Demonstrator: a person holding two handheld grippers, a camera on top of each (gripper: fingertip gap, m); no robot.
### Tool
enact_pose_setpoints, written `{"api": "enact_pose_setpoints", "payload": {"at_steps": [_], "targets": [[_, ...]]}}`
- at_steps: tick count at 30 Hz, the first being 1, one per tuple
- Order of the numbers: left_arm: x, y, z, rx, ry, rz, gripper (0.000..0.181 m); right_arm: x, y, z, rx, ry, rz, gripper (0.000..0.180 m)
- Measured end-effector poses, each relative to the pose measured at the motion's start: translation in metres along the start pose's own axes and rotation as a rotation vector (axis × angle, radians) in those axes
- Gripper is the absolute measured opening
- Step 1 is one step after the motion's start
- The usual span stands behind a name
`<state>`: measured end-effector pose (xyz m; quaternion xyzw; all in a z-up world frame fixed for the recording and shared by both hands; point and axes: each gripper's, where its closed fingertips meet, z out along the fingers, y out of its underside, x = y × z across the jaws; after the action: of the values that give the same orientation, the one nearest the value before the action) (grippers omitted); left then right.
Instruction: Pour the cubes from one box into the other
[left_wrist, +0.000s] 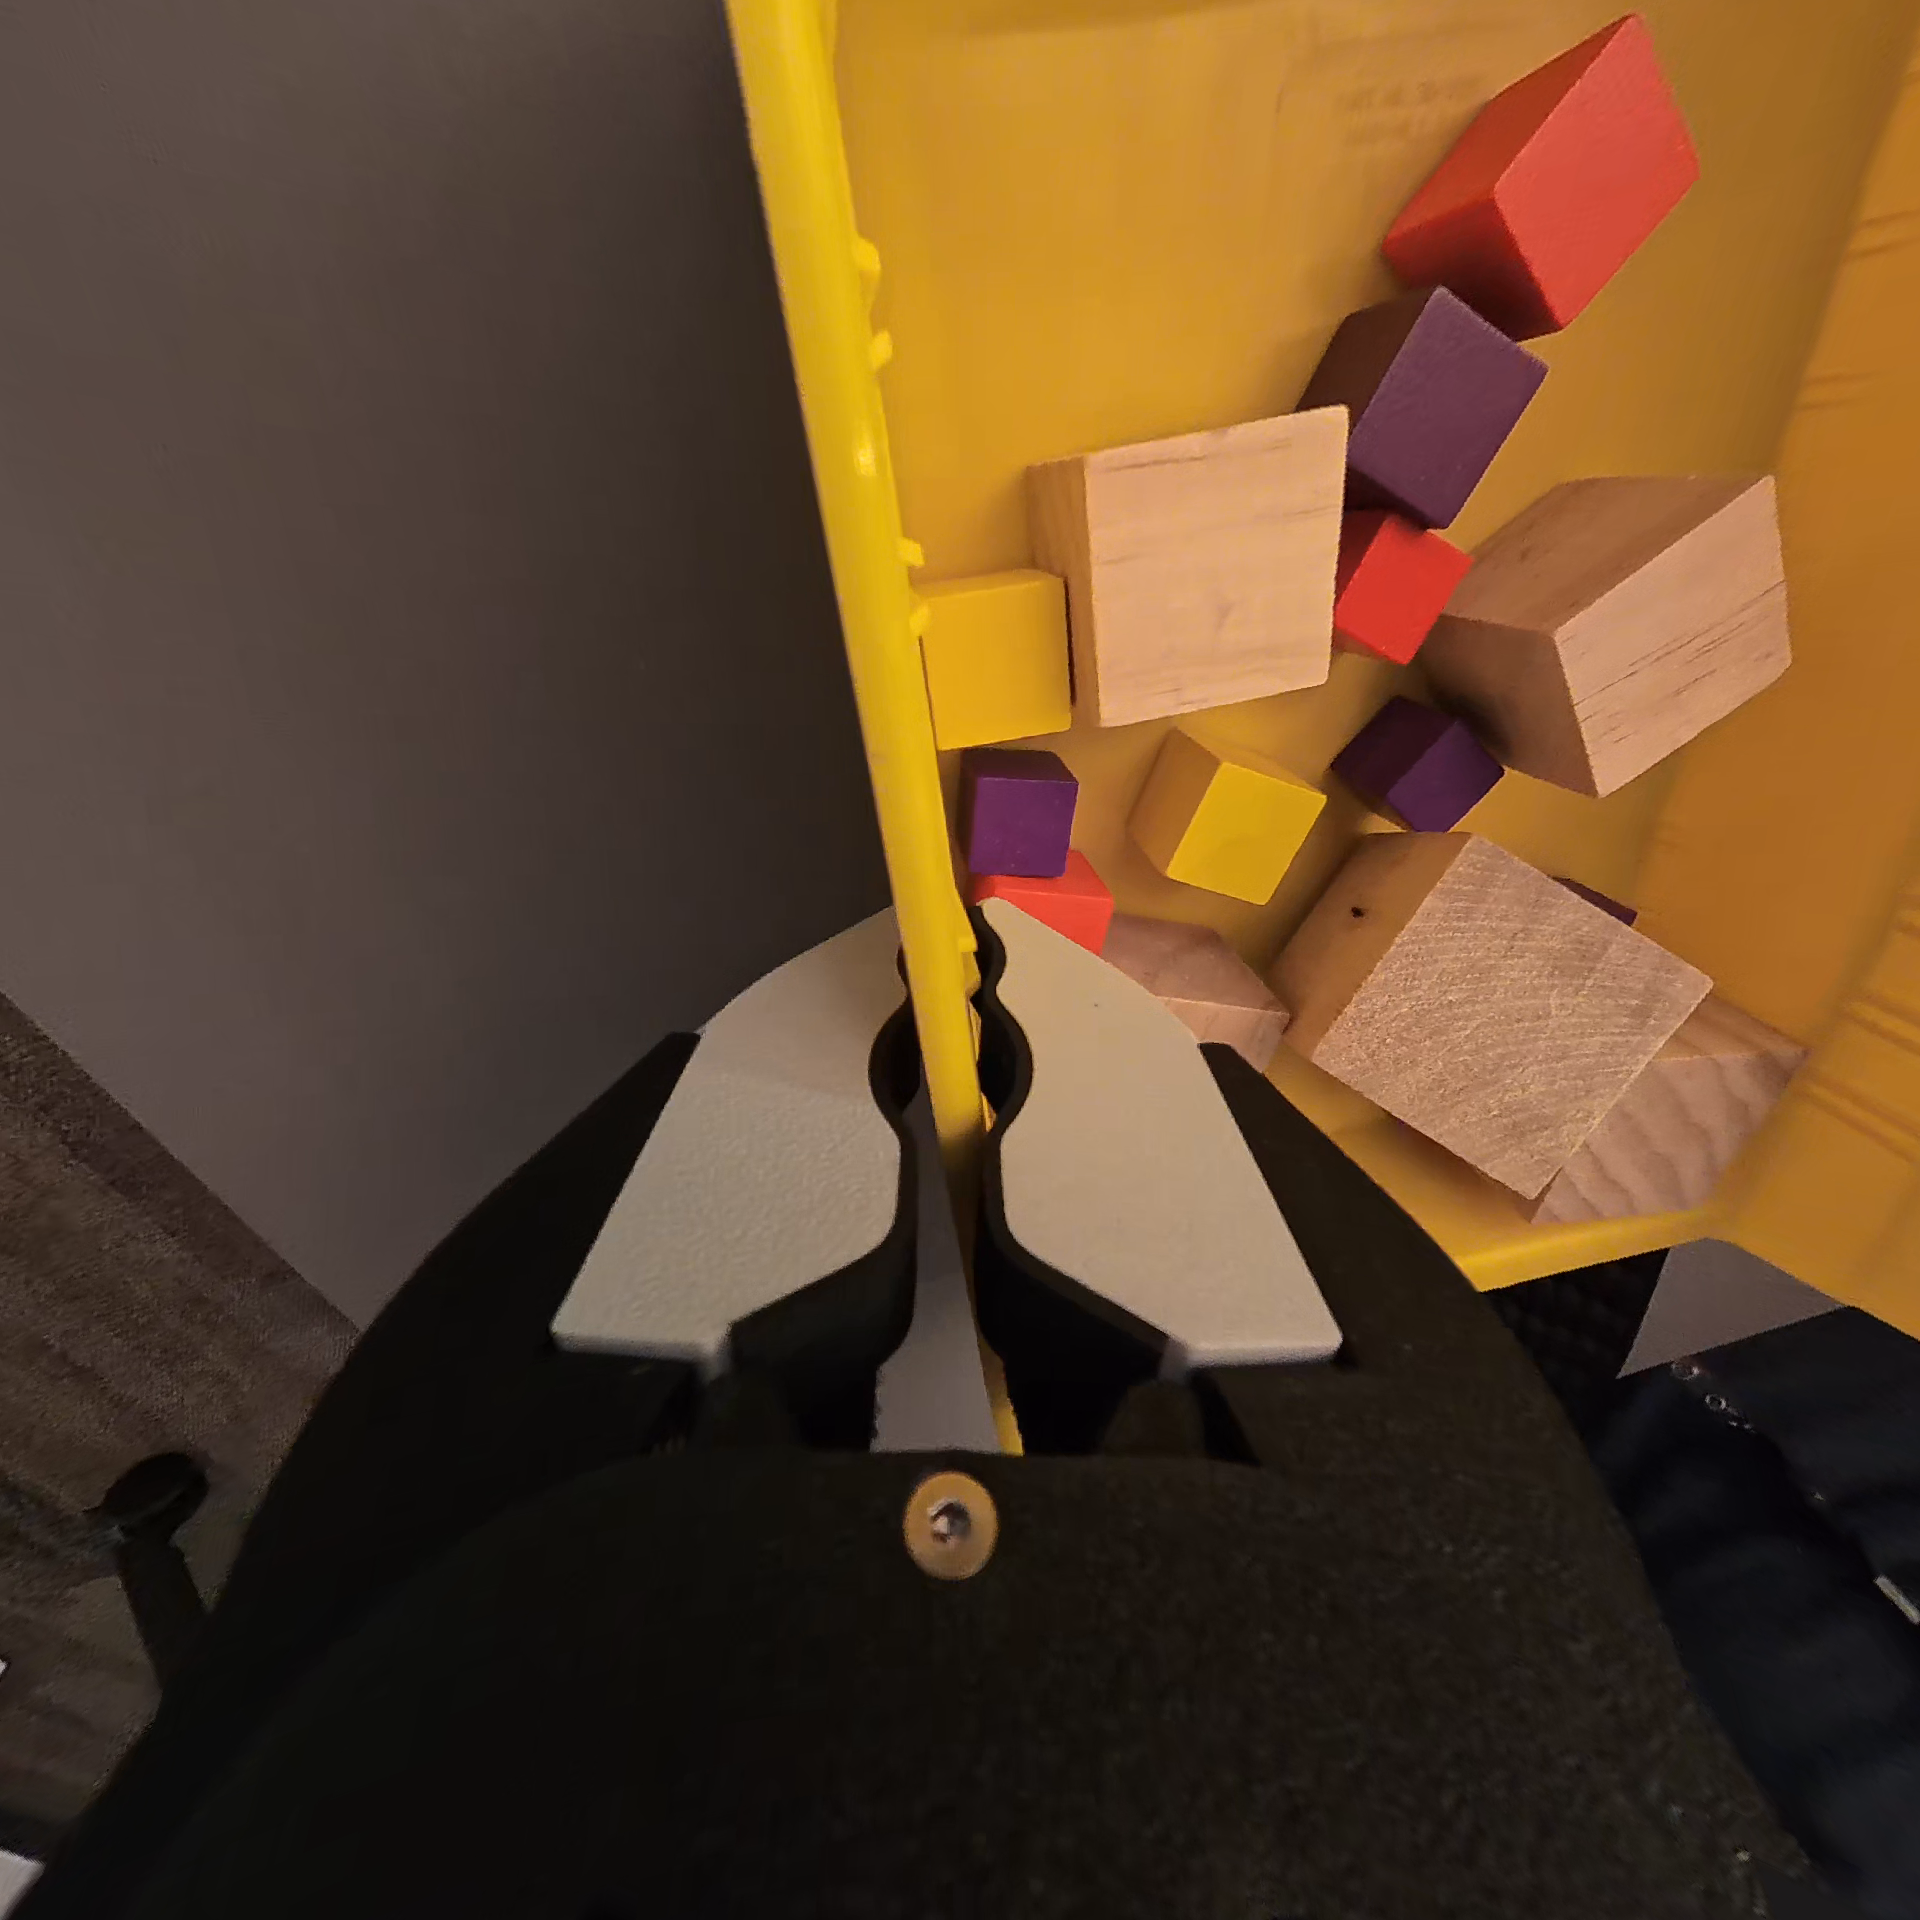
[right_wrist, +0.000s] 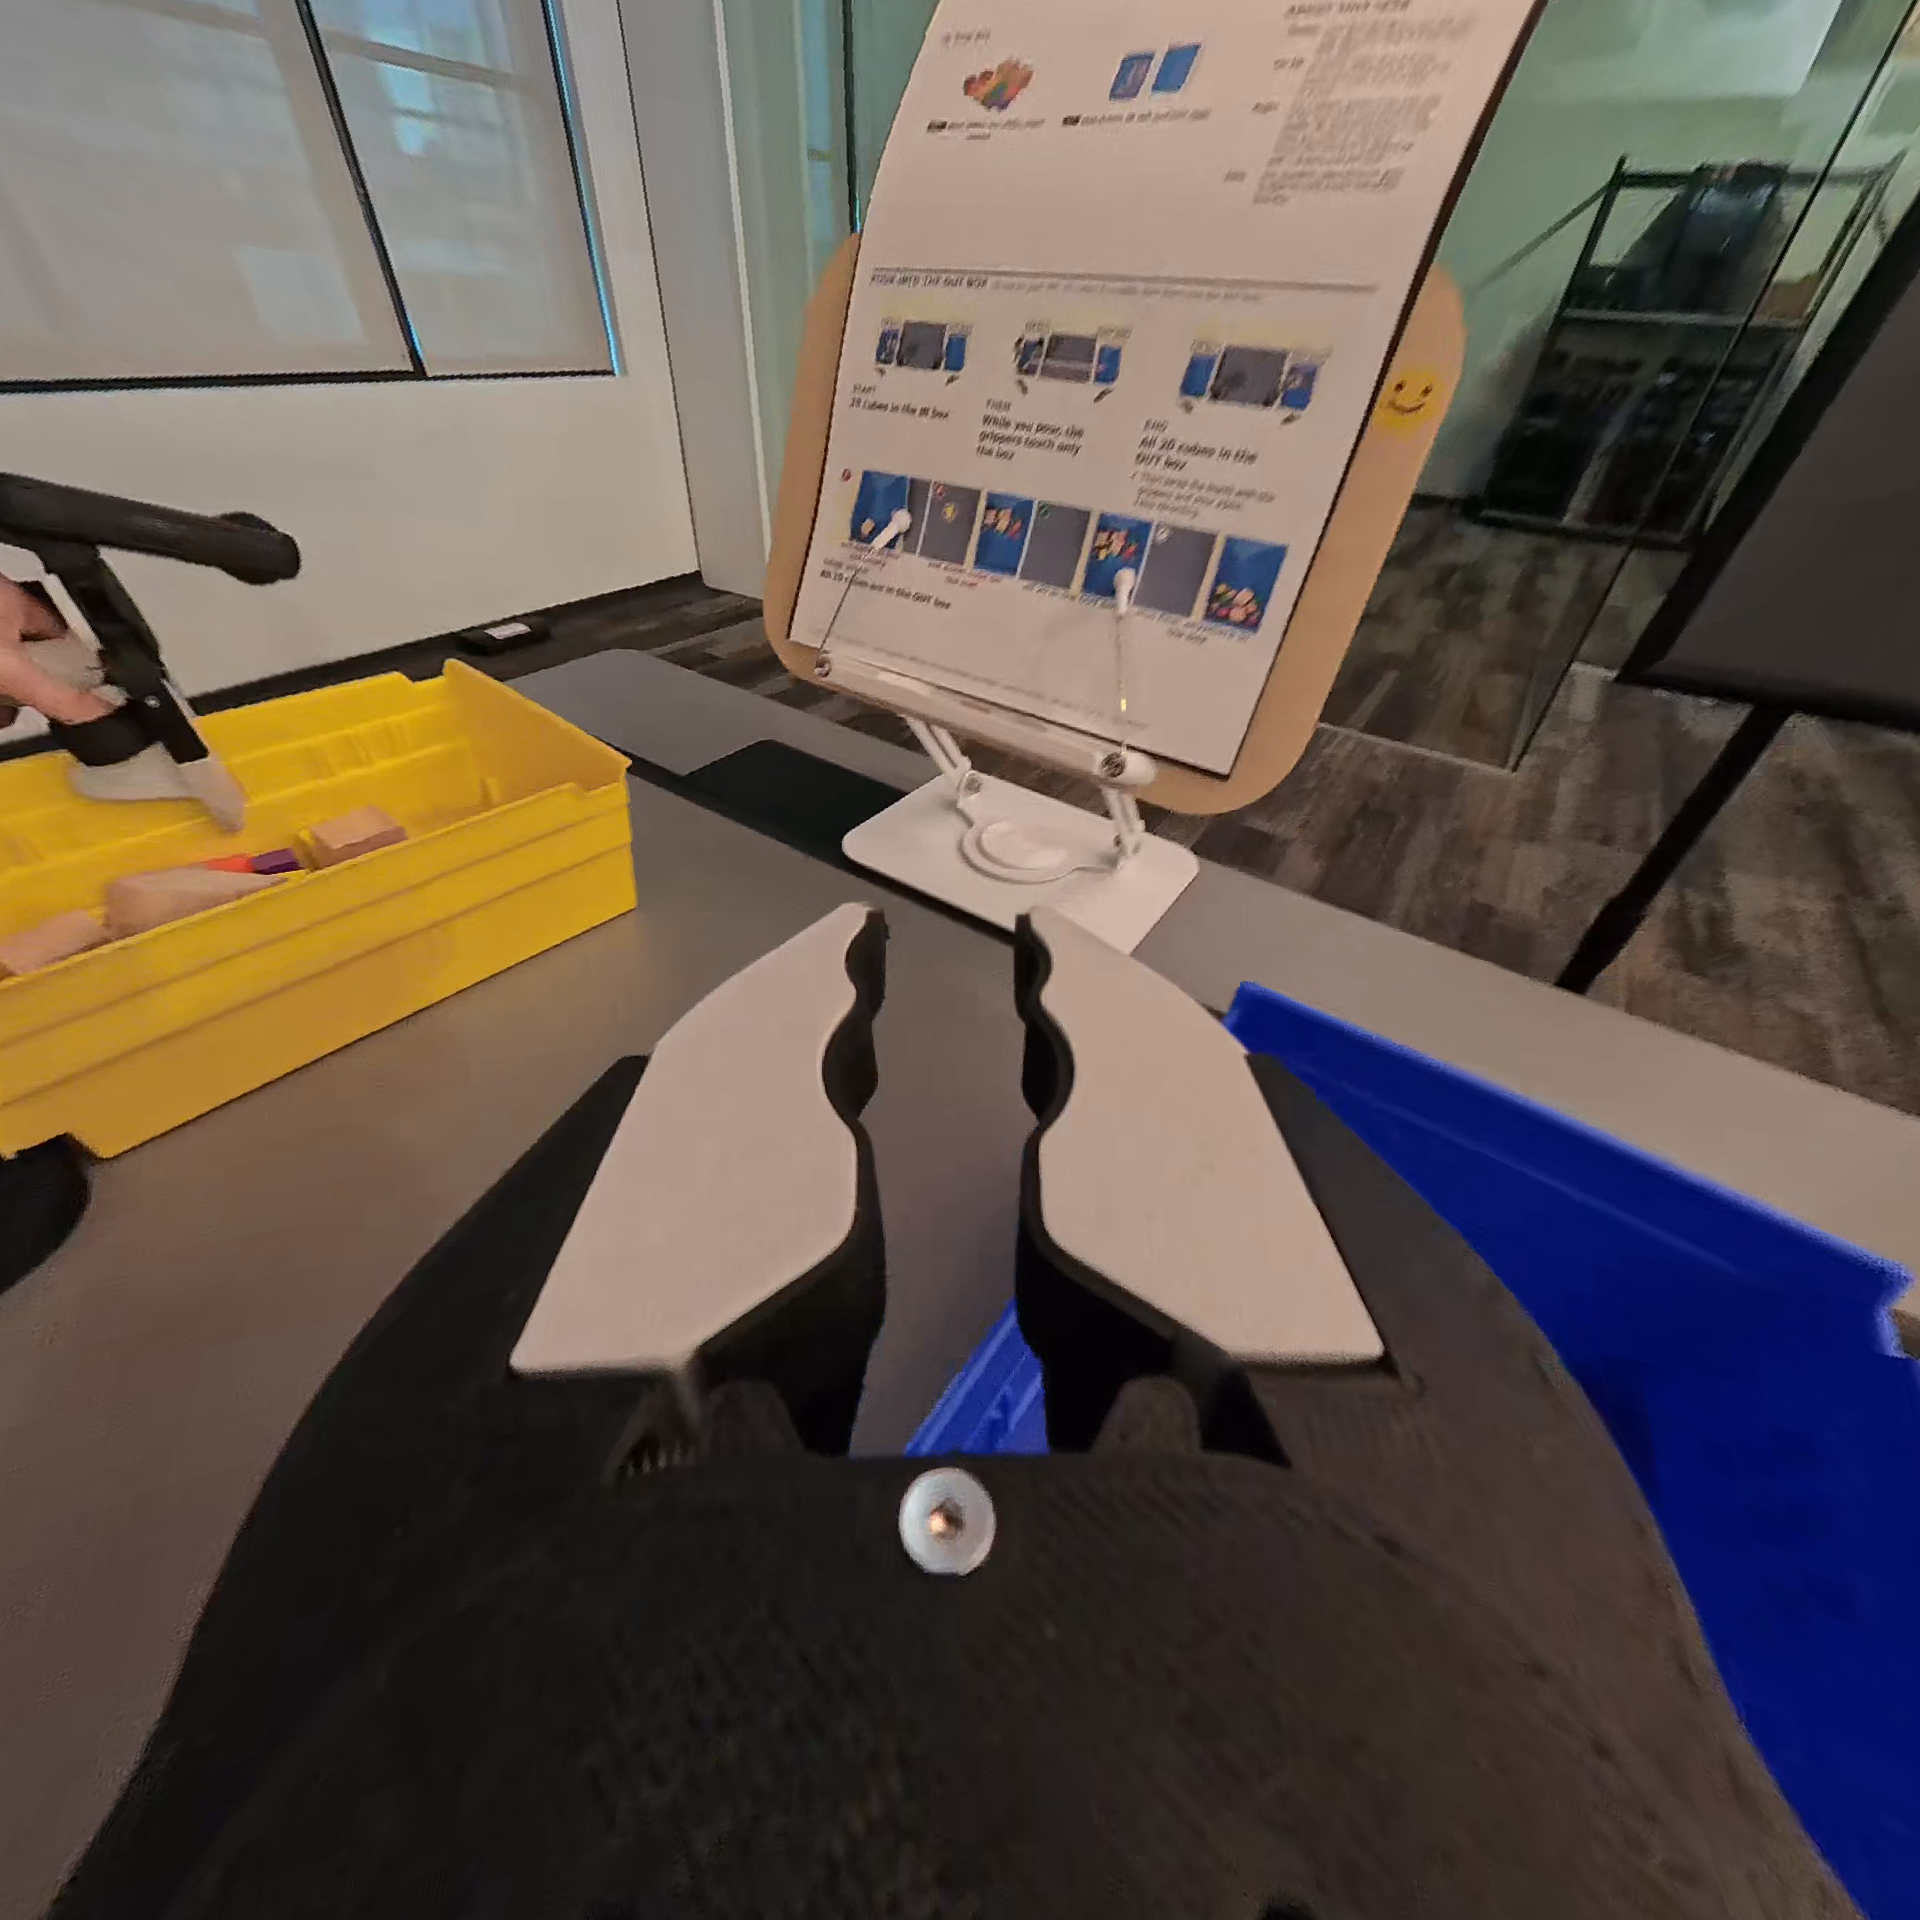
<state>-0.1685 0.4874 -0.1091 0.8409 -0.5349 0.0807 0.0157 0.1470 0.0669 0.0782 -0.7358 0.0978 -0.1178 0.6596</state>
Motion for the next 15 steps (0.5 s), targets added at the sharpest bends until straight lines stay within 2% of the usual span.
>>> {"api": "enact_pose_setpoints", "payload": {"at_steps": [4, 8, 15], "targets": [[0.0, 0.002, 0.002, -0.012, -0.009, 0.003, 0.006, -0.013, 0.008, 0.009, -0.019, -0.009, 0.011, 0.023], [0.0, 0.002, 0.003, -0.007, -0.016, 0.003, 0.006, -0.016, 0.024, 0.017, -0.109, 0.07, 0.002, 0.02], [0.001, 0.003, 0.006, -0.007, -0.002, -0.001, 0.009, -0.033, 0.024, 0.018, -0.086, 0.048, 0.023, 0.02]]}}
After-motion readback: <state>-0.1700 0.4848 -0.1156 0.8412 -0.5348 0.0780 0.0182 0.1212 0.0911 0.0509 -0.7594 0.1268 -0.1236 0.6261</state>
